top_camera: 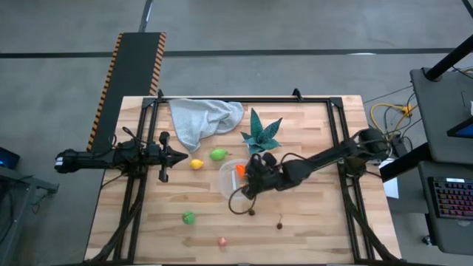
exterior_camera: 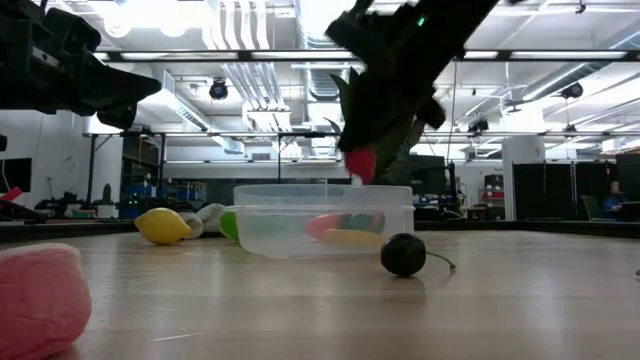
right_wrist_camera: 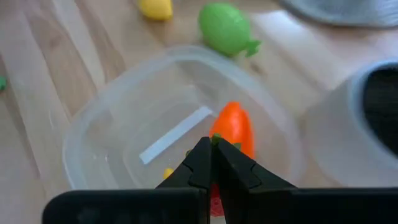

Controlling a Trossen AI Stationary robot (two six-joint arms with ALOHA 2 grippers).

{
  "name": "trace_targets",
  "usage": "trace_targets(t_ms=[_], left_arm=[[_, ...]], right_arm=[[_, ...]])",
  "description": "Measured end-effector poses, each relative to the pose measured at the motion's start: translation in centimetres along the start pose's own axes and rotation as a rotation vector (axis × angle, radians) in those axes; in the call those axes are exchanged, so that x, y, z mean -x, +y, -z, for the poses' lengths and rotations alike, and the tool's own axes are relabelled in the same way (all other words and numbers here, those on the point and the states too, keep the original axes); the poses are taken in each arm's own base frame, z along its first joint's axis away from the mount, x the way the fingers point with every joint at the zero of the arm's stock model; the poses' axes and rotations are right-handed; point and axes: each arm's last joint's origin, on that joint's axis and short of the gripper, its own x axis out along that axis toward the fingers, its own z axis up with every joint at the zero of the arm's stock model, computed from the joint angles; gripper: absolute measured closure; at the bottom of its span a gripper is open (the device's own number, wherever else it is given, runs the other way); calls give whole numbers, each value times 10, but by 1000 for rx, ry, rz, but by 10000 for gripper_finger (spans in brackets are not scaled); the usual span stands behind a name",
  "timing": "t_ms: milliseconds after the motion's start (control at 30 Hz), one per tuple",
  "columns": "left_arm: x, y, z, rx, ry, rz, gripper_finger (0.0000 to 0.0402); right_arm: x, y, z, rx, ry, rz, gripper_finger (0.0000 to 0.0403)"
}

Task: Pick and placing Produce into tupperware
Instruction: Put the strawberry into the transparent bin

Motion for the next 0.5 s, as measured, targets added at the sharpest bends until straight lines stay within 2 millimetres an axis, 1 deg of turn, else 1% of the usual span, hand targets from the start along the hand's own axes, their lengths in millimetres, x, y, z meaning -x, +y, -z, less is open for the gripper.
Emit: trace_targets(t_ms=[100,200,300,500], left_arm=[[0,0,0,0,1,-2,402],[0,0,0,0,0,-2,402],[0,0,0,0,0,-2,402],[0,0,0,0,0,-2,402]], right_arm=[[-18,2,6,2,34,-23,394],[-28,4,13,16,57,-19,394],[-32,4,16,20,72,-20,394],[-32,6,16,12,81,-40,394]])
